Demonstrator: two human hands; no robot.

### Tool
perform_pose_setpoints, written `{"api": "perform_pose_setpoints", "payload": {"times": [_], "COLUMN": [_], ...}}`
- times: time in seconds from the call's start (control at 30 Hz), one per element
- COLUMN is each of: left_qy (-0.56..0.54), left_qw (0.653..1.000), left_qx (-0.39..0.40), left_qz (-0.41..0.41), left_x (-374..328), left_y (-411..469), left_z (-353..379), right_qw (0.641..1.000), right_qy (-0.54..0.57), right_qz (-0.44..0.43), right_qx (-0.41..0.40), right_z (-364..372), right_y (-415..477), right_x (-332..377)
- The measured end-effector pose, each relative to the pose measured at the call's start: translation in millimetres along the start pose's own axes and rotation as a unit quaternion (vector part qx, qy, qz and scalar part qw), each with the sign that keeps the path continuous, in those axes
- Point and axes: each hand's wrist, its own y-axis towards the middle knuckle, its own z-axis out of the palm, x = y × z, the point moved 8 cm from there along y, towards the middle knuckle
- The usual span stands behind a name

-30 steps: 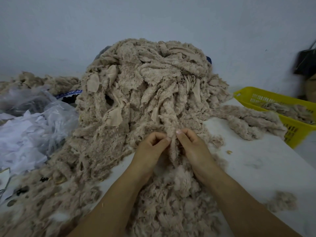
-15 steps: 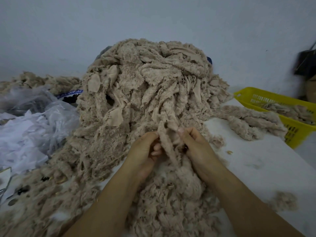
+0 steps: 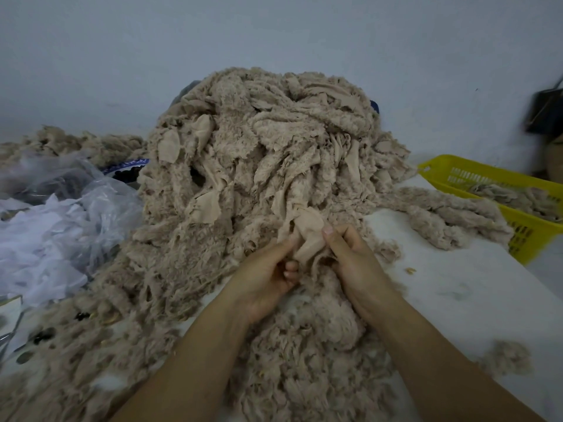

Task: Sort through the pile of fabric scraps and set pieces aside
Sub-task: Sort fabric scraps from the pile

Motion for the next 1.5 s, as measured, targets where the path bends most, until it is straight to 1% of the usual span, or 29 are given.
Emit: {"api": "perform_pose_setpoints", "payload": {"times": [0.1, 0.23, 0.3, 0.4, 0.43, 0.47, 0.53, 0.6, 0.63, 0.77, 0.87, 0.93, 0.97, 1.03, 1.1, 1.23, 1.37, 1.43, 1.5], "left_qy": [-0.012, -0.101, -0.122, -0.118, -0.107, -0.091, -0.052, -0.016, -0.007, -0.007, -0.011, -0.013, -0.017, -0.025, -0.025, -0.01, -0.052, -0.077, -0.081], "left_qw": [0.999, 0.991, 0.988, 0.989, 0.991, 0.993, 0.997, 0.998, 0.998, 0.993, 0.99, 0.99, 0.99, 0.99, 0.989, 0.984, 0.976, 0.974, 0.973], "left_qx": [-0.034, -0.088, -0.093, -0.084, -0.075, -0.064, -0.044, -0.047, -0.054, -0.084, -0.081, -0.066, -0.06, -0.052, -0.053, -0.093, -0.124, -0.132, -0.142], "left_qz": [0.006, 0.027, 0.036, 0.04, 0.04, 0.038, 0.034, 0.037, 0.043, 0.086, 0.112, 0.124, 0.127, 0.131, 0.133, 0.152, 0.169, 0.168, 0.163], "left_x": [1, -5, -7, -9, -9, -9, -8, -7, -8, -19, -24, -25, -24, -24, -26, -32, -40, -42, -42], "left_y": [1, 2, 1, -1, -2, -2, -3, -3, -3, -4, -6, -7, -7, -7, -7, -8, -9, -9, -9], "left_z": [-5, -17, -18, -15, -13, -11, -8, -8, -9, -17, -16, -11, -10, -9, -10, -20, -32, -36, -38], "right_qw": [1.0, 0.999, 0.999, 0.999, 0.998, 0.995, 0.98, 0.963, 0.956, 0.937, 0.896, 0.876, 0.879, 0.909, 0.933, 0.944, 0.961, 0.973, 0.986], "right_qy": [-0.028, -0.044, -0.045, -0.041, -0.057, -0.096, -0.193, -0.253, -0.275, -0.329, -0.419, -0.455, -0.453, -0.404, -0.357, -0.33, -0.272, -0.218, -0.12], "right_qz": [0.011, 0.002, 0.003, 0.004, 0.0, -0.006, -0.02, -0.032, -0.037, -0.062, -0.102, -0.132, -0.134, -0.101, -0.055, 0.003, 0.042, 0.078, 0.112], "right_qx": [0.005, -0.004, -0.011, -0.023, -0.019, -0.009, 0.033, 0.081, 0.091, 0.097, 0.105, 0.09, 0.072, 0.026, 0.002, 0.014, 0.007, -0.006, -0.006], "right_z": [2, 3, 1, -5, -6, -4, 5, 16, 18, 22, 30, 32, 28, 13, 1, -2, -5, -9, -7], "right_y": [-2, -1, 1, 4, 4, 3, -1, -6, -7, -10, -14, -12, -10, -5, -1, 1, -3, -4, -5], "right_x": [0, 0, -3, -8, -7, -5, 0, -3, -4, 2, 5, 7, 8, 9, 6, -2, -3, -3, -5]}}
